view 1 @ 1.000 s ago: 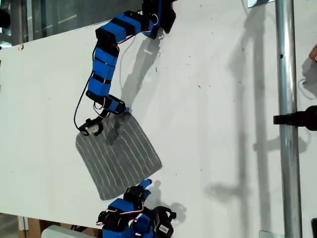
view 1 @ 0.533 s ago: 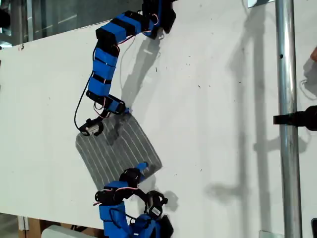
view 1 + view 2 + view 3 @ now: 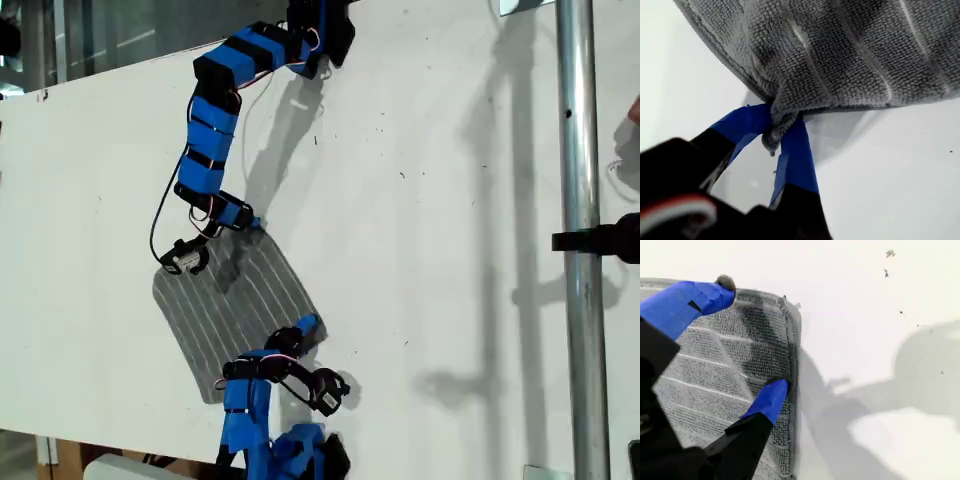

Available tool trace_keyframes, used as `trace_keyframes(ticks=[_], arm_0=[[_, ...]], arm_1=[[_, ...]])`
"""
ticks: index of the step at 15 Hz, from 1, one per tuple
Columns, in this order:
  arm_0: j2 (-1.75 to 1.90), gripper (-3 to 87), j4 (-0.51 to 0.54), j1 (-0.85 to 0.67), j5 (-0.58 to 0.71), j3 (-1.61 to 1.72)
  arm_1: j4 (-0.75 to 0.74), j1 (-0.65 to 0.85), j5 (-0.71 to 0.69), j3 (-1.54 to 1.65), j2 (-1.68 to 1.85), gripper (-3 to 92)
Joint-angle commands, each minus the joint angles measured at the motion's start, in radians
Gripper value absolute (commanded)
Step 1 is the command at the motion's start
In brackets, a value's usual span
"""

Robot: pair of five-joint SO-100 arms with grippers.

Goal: Grasp corners of a towel and fold twice.

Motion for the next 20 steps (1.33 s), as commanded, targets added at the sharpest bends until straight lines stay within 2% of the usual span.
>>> trace_keyframes(ticks=[1, 2, 3, 4, 6, 11, 14, 17, 20], arm_0=[[-0.158, 31.9, -0.006, -0.041, 0.006, -0.107], [-0.253, 29.4, 0.057, -0.046, -0.002, -0.193], [-0.314, 16.4, 0.1, -0.034, -0.011, -0.258], [-0.324, -2.6, 0.104, -0.021, -0.015, -0.279], [-0.218, -2.9, 0.084, 0.028, -0.048, -0.244], [0.098, -2.9, 0.187, 0.227, -0.147, -0.242], [0.201, -2.9, 0.198, 0.377, -0.241, -0.249], [0.23, -2.9, 0.198, 0.492, -0.314, -0.219], [0.282, -2.9, 0.133, 0.617, -0.377, -0.212]], arm_1=[[0.003, -0.011, -0.003, 0.003, 0.015, -0.2], [0.002, -0.011, -0.003, 0.014, 0.021, -0.2], [-0.002, -0.012, -0.003, 0.023, 0.028, -0.2], [-0.002, -0.012, -0.003, 0.028, 0.032, -0.2], [0.003, -0.008, -0.002, 0.044, 0.058, -0.2], [0.025, -0.071, 0.066, 0.247, 0.298, -0.3], [0.106, -0.253, 0.195, 0.408, 0.541, -0.3], [0.192, -0.508, 0.419, 0.538, 0.733, -0.3], [0.275, -0.769, 0.644, 0.577, 0.776, -0.3]])
